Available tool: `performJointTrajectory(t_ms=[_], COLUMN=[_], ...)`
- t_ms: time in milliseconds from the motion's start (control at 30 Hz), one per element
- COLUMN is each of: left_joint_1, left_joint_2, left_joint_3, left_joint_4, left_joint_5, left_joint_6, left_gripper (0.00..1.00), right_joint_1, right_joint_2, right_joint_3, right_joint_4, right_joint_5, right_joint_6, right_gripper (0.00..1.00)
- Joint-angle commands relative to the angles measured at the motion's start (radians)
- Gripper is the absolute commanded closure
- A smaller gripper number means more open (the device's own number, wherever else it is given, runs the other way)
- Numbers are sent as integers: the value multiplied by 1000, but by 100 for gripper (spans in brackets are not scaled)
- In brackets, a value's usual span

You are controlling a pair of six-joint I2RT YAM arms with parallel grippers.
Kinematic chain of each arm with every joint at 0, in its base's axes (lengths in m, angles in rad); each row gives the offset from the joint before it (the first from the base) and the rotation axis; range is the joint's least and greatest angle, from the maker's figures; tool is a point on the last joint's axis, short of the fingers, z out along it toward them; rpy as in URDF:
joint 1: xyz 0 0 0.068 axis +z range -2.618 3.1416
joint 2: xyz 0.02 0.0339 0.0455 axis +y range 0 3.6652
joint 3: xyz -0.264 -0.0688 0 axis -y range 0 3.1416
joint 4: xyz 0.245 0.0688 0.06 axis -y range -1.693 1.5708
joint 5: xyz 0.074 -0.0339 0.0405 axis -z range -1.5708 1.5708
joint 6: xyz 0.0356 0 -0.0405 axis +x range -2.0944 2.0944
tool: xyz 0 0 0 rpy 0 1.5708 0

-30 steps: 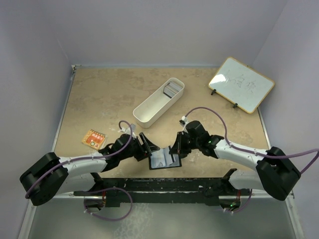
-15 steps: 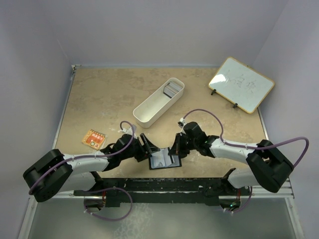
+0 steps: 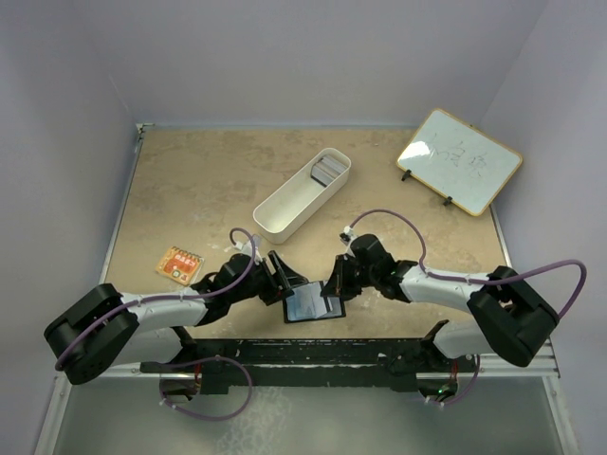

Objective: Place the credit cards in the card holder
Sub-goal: Insert the credit card into the card holder.

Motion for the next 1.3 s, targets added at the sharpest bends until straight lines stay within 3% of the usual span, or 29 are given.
performJointTrajectory(t_ms=[0,400,1267], left_joint_1=[5,5,-33], left_joint_2=[-11,-27,155], left_joint_3=[33,42,60], left_joint_4=[76,49,358], left_joint_5=[27,10,70], left_joint_6=[-24,-27,-144], left_gripper=[34,34,34], right_joint_1=[8,8,8], right_joint_2=[5,6,-47], right_joint_3=[-22,-37,-50], right_joint_4=[-1,27,62], right_joint_5=[7,-5,16], right_joint_6=[-4,3,-1], right_gripper=[100,100,100])
